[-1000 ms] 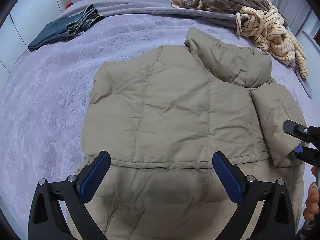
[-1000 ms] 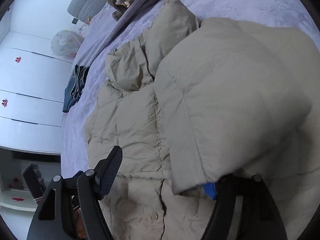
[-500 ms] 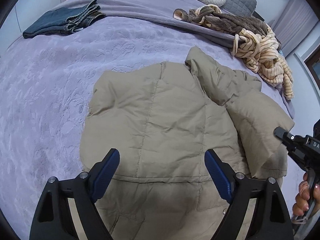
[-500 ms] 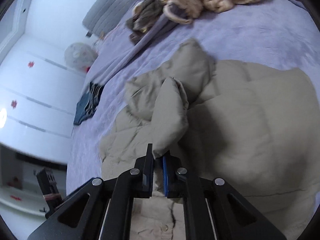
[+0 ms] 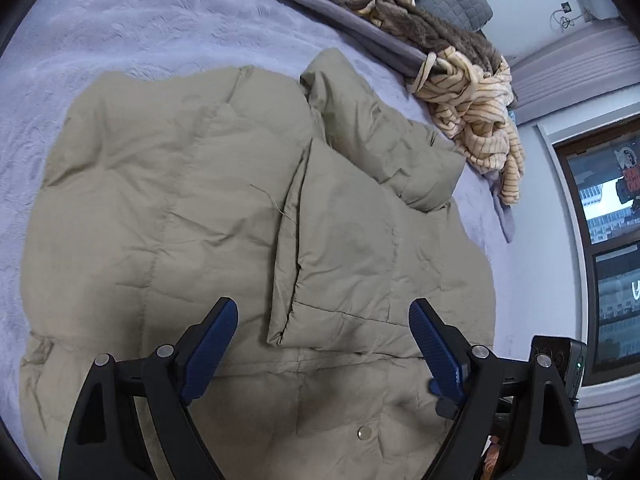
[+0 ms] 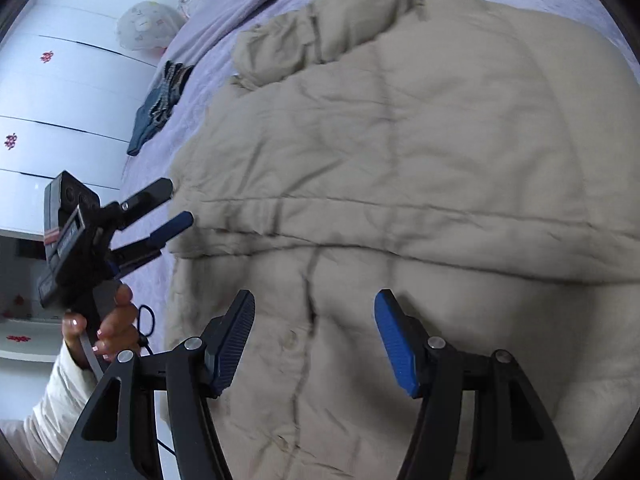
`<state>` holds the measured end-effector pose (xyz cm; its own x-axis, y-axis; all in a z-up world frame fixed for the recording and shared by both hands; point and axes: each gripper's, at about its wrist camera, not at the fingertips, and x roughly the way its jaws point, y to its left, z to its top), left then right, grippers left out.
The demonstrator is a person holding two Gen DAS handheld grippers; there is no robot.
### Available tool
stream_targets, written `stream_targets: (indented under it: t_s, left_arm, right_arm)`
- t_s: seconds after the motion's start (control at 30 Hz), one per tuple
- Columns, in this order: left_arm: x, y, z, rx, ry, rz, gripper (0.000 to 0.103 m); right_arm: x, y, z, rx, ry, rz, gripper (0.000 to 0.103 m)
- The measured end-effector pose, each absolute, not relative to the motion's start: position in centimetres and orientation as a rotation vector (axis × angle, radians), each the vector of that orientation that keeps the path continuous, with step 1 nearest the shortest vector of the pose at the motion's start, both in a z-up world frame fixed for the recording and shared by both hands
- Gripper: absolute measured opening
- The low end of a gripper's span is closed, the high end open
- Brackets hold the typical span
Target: Fold large clothes
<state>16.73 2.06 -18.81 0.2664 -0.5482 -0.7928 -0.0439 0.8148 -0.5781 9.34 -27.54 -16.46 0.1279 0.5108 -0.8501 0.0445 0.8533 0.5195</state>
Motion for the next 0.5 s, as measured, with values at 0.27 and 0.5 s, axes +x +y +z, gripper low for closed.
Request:
stream_targets:
  t_s: [0.27, 0.5]
  left_arm:
    - [18.3, -1.7, -18.7, -0.511, 1.231, -0.378, 0.008]
    - [17.1, 0.0, -17.8, -0.397, 1.218, -0.331, 0.008]
  right_arm:
    - [9.7, -34.8, -16.4, 0.274, 1.334, 0.071, 0.010]
    - [10.8, -38.8, -14.1, 0.170, 1.222, -0.082, 0.006]
